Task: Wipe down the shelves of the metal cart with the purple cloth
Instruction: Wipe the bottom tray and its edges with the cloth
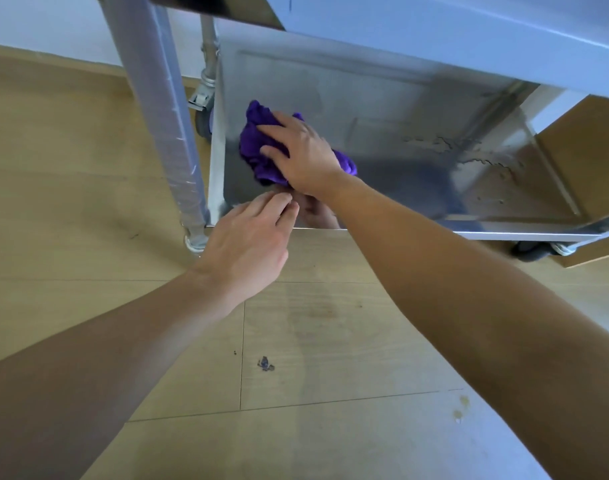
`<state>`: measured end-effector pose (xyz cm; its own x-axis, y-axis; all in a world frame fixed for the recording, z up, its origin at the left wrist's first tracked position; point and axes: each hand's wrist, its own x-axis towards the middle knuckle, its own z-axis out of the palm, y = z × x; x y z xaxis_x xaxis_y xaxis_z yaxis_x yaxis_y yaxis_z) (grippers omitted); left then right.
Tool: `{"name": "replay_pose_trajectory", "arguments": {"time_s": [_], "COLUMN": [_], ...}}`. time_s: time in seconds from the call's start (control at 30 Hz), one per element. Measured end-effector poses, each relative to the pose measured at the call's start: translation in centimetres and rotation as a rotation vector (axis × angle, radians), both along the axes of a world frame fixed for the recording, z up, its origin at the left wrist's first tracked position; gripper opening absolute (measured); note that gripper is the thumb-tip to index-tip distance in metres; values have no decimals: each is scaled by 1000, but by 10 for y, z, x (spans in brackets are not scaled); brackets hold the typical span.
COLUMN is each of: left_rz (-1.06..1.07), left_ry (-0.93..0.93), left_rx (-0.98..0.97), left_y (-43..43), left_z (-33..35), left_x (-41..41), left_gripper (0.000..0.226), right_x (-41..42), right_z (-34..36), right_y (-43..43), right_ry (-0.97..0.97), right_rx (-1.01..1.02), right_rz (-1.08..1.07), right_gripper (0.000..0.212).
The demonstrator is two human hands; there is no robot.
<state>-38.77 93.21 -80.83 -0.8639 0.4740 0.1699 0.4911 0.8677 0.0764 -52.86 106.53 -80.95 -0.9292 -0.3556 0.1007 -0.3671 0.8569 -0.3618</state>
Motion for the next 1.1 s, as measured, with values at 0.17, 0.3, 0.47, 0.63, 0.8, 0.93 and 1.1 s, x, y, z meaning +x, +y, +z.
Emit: {"name": "replay_pose_trajectory", "arguments": {"time_s": [0.17, 0.3, 0.47, 0.63, 0.8, 0.93, 1.1], "left_rz": [100, 135, 265, 305, 287, 274, 281], "left_ry": [14, -20, -47, -12, 10, 10, 25], "left_rx": [6, -21, 41, 7, -13, 9, 14], "left_y": [-6, -8, 3, 8, 4, 7, 8], "left_z": [1, 0, -2, -10, -15, -15, -18], "left_x": [-3, -10, -26, -29, -30, -32, -34], "left_gripper": [45, 55, 64, 57, 59, 57, 55], "right_x": [-22, -32, -36, -32, -67, -87, -78], "right_z": [-6, -2, -3, -3, -11, -6, 1], "right_y": [40, 86, 52, -21, 7, 32, -42], "right_ry": [56, 35, 36, 80, 92, 65, 51], "right_rx": [-7, 26, 87, 48, -7, -26, -69], "right_rz": [-126, -547, -557, -91, -73, -485, -307], "right_gripper": [41, 42, 45, 45, 44, 41, 39]}}
